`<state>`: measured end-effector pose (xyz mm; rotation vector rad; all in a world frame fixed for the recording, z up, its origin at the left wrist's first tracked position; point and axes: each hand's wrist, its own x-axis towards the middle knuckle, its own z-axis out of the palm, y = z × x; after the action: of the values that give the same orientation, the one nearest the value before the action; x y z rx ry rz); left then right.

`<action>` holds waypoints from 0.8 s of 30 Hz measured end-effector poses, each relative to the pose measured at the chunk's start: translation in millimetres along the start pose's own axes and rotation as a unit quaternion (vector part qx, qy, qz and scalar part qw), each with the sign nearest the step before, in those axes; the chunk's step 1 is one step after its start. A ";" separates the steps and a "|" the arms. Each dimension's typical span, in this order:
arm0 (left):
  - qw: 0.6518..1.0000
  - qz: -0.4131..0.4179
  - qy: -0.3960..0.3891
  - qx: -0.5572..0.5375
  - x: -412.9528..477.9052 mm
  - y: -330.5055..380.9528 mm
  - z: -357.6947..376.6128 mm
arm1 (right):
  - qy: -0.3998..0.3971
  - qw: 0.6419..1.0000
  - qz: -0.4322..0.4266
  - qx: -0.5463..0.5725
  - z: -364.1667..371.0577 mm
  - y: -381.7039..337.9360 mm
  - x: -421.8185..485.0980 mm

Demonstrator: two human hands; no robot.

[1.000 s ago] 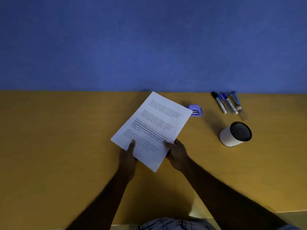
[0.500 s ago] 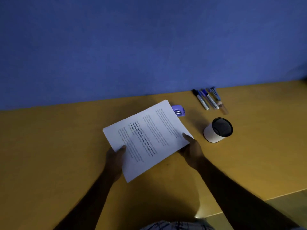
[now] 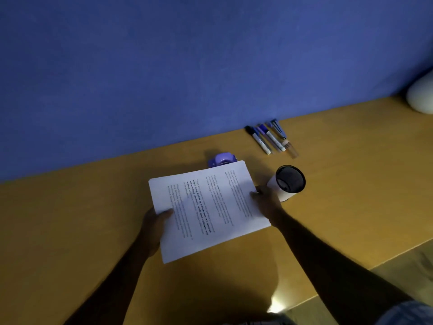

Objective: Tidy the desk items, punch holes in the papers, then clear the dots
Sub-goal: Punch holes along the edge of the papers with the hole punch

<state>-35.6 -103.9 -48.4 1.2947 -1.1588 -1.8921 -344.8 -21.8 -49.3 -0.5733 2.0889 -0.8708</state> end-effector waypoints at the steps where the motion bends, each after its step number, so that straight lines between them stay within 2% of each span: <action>1: 1.000 -0.002 0.002 0.004 3.5 -0.7 2.7 | 0.010 1.000 0.000 0.004 0.1 2.0 1.2; 5: 1.000 -0.007 0.007 0.026 13.9 -8.0 9.2 | 0.019 1.000 -0.005 0.011 -1.6 8.2 4.0; 14: 0.994 -0.016 0.049 0.100 22.4 -17.2 23.6 | 0.034 0.997 -0.037 -0.050 -2.6 15.4 4.5; 24: 0.995 -0.006 0.052 0.087 20.1 -13.1 24.3 | 0.040 0.990 -0.075 -0.111 -1.2 13.5 -7.0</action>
<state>-65.4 -106.0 -65.0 1.4769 -1.2863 -1.7408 -342.9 -7.8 -55.3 -0.8341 2.2548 -0.7586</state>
